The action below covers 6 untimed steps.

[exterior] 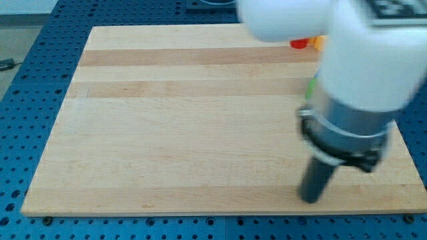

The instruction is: Move your arm towards the right center of the board

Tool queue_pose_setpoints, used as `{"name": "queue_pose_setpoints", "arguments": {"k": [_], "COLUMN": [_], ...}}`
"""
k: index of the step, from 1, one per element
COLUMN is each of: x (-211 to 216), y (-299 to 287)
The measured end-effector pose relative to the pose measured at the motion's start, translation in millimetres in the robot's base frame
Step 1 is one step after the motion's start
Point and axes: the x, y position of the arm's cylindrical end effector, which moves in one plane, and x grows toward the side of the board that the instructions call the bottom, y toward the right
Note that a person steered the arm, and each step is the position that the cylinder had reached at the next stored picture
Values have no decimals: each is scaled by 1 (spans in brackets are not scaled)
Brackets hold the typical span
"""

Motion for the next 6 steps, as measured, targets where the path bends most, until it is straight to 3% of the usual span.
{"name": "queue_pose_setpoints", "arguments": {"k": [1, 3, 6], "x": [-12, -82, -179], "y": [59, 110, 126]}}
